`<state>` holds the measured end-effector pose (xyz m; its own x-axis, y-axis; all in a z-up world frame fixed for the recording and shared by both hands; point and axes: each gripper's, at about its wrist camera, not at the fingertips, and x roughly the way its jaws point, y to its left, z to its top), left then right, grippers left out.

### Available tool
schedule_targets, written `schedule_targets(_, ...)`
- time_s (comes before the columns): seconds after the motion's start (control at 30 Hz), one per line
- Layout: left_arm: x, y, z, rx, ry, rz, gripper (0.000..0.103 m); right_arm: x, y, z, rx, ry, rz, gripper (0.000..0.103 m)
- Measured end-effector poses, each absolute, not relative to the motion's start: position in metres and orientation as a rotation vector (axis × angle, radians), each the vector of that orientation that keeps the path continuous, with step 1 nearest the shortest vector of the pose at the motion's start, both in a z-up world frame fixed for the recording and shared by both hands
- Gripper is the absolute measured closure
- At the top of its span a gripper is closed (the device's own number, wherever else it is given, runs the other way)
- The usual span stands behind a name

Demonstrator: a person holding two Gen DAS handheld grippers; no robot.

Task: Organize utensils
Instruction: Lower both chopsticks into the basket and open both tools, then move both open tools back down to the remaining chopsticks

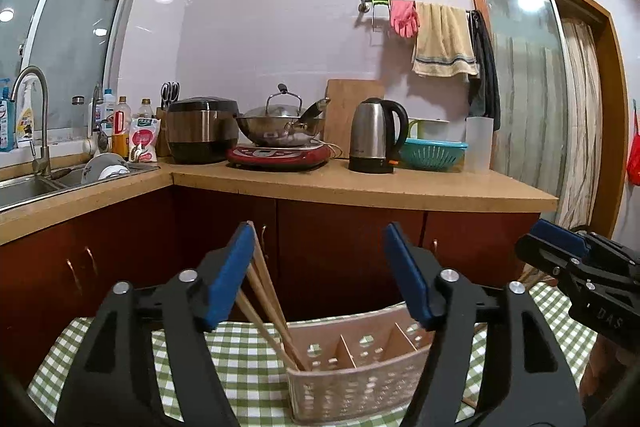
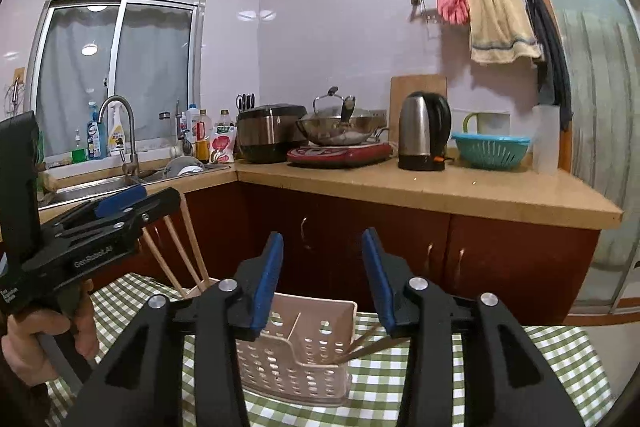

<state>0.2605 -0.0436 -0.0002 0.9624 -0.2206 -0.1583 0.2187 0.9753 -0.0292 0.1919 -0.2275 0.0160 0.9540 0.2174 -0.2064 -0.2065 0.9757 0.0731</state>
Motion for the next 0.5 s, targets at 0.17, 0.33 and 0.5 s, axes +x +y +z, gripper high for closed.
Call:
schedule_targets(0.17,0.227,-0.038,-0.006,-0.018,0.185,-0.224,0.028,0.161,-0.234,0.017,0.049,0.214,0.207,0.059)
schedule_targets(0.33,0.195,-0.031,-0.022,-0.011,0.222,-0.202,0.028,0.133,-0.24,0.008,0.064,0.237,0.195,0.059)
schedule_targets(0.5,0.164,-0.02,-0.039,-0.029,0.259,-0.17,0.028,0.103,-0.242,-0.007,0.068,0.269,0.181,0.059)
